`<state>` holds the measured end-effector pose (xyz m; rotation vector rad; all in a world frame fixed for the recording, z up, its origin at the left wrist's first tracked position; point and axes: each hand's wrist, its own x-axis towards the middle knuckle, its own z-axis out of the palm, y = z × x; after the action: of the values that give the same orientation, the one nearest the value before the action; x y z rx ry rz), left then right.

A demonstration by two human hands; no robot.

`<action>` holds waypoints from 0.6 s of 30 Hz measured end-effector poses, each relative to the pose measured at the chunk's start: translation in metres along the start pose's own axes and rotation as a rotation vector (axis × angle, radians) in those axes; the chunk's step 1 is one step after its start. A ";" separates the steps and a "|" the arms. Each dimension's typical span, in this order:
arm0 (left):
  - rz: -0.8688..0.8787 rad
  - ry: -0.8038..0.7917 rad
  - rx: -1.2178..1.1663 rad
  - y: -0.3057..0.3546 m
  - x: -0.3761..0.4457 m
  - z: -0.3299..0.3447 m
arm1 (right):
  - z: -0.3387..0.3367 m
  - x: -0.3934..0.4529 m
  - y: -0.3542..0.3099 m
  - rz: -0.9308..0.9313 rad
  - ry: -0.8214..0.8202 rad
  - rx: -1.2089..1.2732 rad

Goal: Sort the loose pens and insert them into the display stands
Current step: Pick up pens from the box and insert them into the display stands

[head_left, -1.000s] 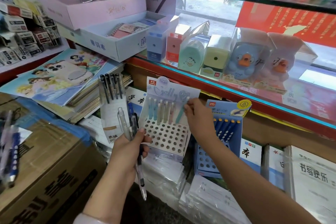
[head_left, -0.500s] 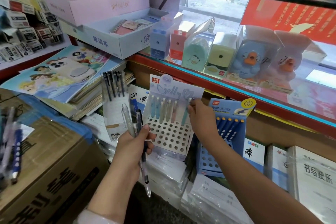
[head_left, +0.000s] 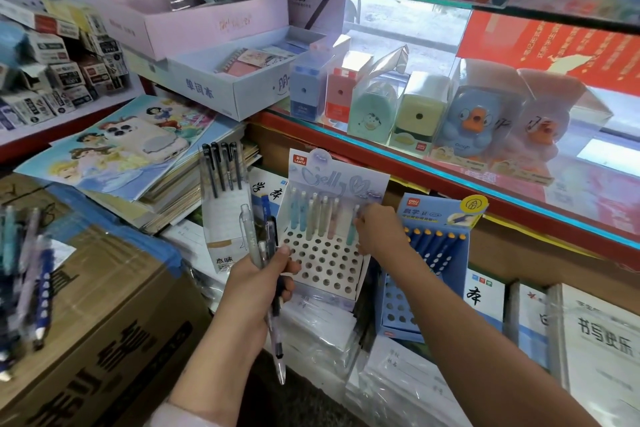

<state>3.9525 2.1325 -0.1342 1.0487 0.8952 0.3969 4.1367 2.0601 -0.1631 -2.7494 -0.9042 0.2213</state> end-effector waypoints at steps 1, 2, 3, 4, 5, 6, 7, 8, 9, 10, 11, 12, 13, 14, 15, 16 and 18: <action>0.003 -0.011 0.002 0.000 -0.001 0.000 | -0.006 -0.005 -0.002 -0.009 -0.025 0.020; 0.006 -0.027 0.000 0.000 -0.002 0.000 | -0.011 -0.009 -0.003 -0.026 -0.026 0.042; 0.008 -0.047 -0.002 0.001 -0.003 0.001 | -0.016 -0.014 -0.005 -0.035 -0.010 0.140; 0.009 -0.070 -0.001 0.001 -0.004 0.002 | -0.022 -0.020 -0.009 -0.021 -0.007 0.328; 0.005 -0.096 0.001 0.001 -0.004 0.003 | -0.025 -0.026 -0.015 -0.020 -0.033 0.536; -0.001 -0.126 0.002 0.001 -0.005 0.005 | -0.030 -0.033 -0.022 -0.034 -0.099 0.696; -0.009 -0.159 0.005 0.001 -0.007 0.006 | -0.032 -0.038 -0.027 -0.055 -0.180 0.805; -0.019 -0.193 0.006 0.001 -0.008 0.007 | -0.033 -0.041 -0.032 -0.068 -0.260 0.908; -0.028 -0.224 0.005 0.001 -0.009 0.008 | -0.033 -0.043 -0.036 -0.068 -0.329 0.993; -0.037 -0.249 0.002 0.001 -0.010 0.008 | -0.034 -0.045 -0.040 -0.052 -0.381 1.069; -0.043 -0.266 0.001 0.000 -0.011 0.008 | -0.034 -0.047 -0.043 -0.039 -0.406 1.114; -0.048 -0.275 0.004 0.000 -0.011 0.007 | -0.033 -0.047 -0.044 -0.021 -0.408 1.133; -0.053 -0.278 0.012 -0.001 -0.011 0.007 | -0.031 -0.048 -0.045 -0.007 -0.391 1.128; -0.059 -0.278 0.025 -0.001 -0.010 0.006 | -0.030 -0.048 -0.045 0.001 -0.364 1.111; -0.066 -0.276 0.035 -0.002 -0.010 0.007 | -0.030 -0.049 -0.044 0.003 -0.335 1.096; -0.075 -0.270 0.035 -0.003 -0.010 0.007 | -0.030 -0.049 -0.042 0.003 -0.301 1.090; -0.094 -0.253 0.008 -0.005 -0.009 0.008 | -0.034 -0.049 -0.036 0.013 -0.207 1.122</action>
<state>3.9530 2.1195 -0.1331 1.0340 0.7166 0.1764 4.0845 2.0523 -0.1178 -1.6970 -0.5303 0.7534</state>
